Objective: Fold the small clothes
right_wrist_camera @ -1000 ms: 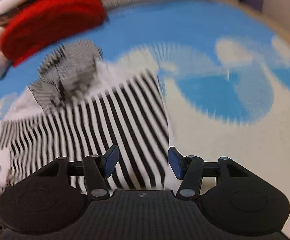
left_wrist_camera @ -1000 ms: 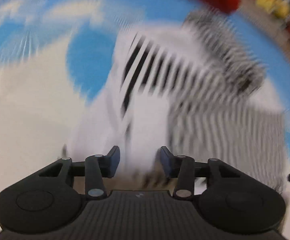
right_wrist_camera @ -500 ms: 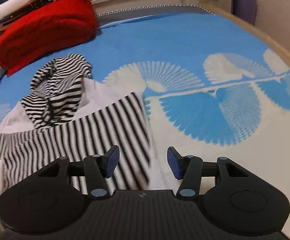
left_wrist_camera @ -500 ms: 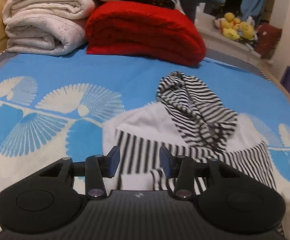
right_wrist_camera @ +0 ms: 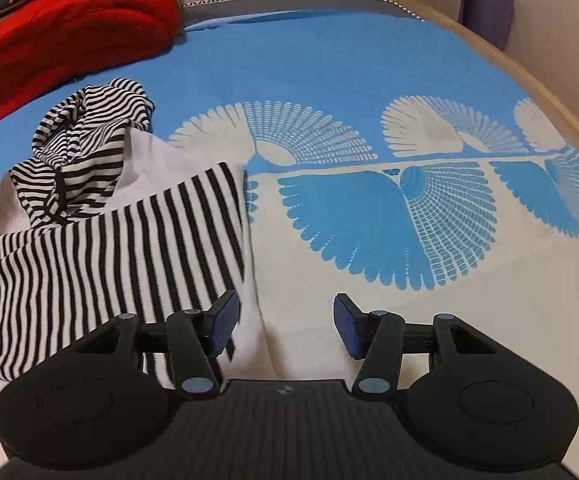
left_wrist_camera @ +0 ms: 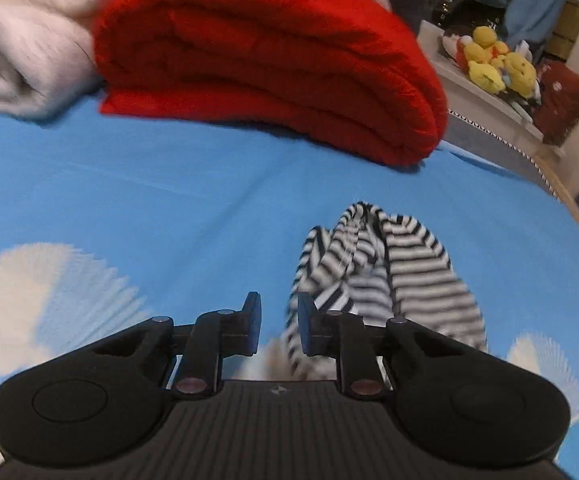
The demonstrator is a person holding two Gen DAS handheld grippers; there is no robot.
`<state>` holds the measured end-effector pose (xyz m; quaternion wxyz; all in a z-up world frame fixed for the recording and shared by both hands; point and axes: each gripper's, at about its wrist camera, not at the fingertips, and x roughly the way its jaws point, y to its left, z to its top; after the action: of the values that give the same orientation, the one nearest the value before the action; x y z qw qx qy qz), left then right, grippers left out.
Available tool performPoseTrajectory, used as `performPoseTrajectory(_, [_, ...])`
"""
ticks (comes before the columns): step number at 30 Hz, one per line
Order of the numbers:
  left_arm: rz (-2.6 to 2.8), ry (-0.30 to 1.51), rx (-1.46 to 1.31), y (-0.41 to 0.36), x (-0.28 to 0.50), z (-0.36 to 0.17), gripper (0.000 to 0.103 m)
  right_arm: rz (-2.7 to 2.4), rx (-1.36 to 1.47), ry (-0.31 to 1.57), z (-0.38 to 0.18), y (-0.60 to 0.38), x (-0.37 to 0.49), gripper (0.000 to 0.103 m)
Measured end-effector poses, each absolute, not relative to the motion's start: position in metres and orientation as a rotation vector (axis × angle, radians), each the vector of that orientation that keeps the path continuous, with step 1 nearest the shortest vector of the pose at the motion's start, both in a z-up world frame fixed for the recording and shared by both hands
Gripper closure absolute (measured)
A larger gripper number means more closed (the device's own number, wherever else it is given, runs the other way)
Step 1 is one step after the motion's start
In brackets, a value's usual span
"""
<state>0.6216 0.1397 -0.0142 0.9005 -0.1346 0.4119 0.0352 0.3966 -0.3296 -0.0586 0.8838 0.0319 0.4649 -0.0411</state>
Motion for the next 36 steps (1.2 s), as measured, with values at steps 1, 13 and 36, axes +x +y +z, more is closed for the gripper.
performPoseTrajectory(1, [0.063, 0.861, -0.303, 0.142, 0.639, -0.021, 0.082, -0.091, 0.064, 0.968, -0.059, -0.330, 0.397, 0.048])
performPoseTrajectory(13, [0.106, 0.922, -0.496, 0.148, 0.761, -0.081, 0.062, -0.104, 0.068, 0.986, -0.070, -0.329, 0.408, 0.048])
performPoseTrajectory(36, [-0.643, 0.651, 0.257, 0.032, 0.368, 0.054, 0.098, -0.090, 0.270, 0.836, -0.018, -0.327, 0.395, 0.049])
